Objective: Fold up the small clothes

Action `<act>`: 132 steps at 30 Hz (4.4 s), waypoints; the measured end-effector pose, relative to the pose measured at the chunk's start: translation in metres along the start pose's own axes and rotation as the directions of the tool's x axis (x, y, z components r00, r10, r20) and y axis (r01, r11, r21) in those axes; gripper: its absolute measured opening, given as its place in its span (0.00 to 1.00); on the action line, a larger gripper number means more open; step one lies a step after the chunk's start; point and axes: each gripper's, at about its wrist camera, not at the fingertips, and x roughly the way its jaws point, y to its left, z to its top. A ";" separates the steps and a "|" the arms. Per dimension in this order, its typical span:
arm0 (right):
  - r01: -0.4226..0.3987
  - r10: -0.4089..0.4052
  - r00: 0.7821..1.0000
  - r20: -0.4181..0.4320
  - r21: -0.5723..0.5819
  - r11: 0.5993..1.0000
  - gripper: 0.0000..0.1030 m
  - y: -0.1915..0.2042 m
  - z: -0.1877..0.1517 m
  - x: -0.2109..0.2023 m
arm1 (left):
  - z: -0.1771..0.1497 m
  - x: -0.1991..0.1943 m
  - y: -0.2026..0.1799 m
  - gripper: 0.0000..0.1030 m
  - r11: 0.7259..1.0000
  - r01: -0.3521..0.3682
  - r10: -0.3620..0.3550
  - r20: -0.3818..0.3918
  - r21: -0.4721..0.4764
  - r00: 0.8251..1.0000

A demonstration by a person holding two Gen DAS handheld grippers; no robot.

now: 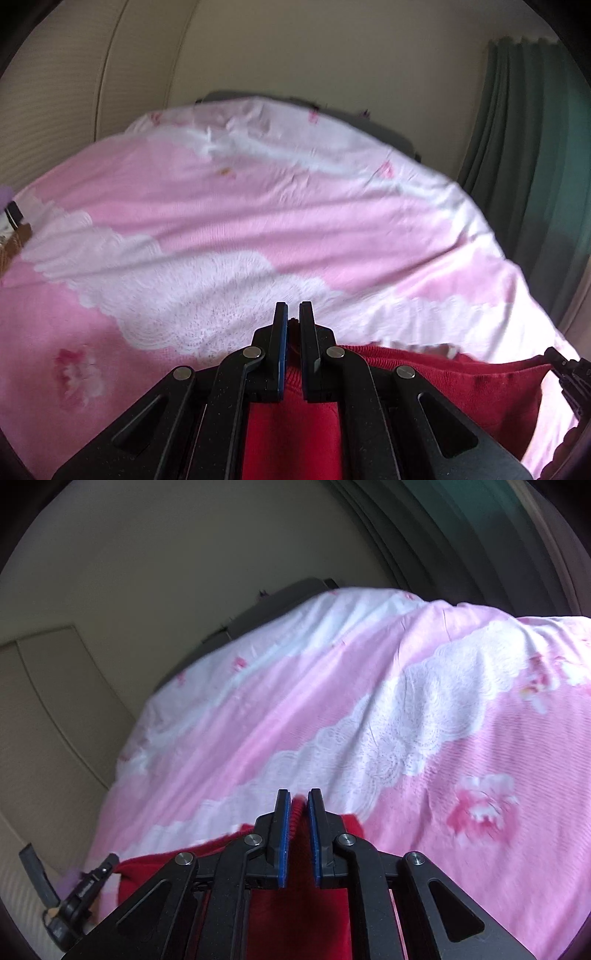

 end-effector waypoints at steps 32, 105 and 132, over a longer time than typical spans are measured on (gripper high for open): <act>0.185 -0.236 0.971 -0.045 -0.488 0.853 0.54 0.027 -0.040 0.022 | -0.030 0.035 0.007 0.55 0.987 0.058 -0.014 -0.281 0.150 0.960; 0.124 -0.207 0.971 -0.120 -0.489 0.864 0.86 0.040 -0.112 0.013 | -0.090 -0.010 -0.022 0.93 0.955 0.126 -0.070 -0.211 0.267 0.975; -0.216 0.181 0.941 -0.285 -0.098 0.971 0.84 -0.078 -0.030 0.011 | -0.083 -0.087 -0.088 0.92 0.966 -0.066 0.094 -0.105 0.249 0.990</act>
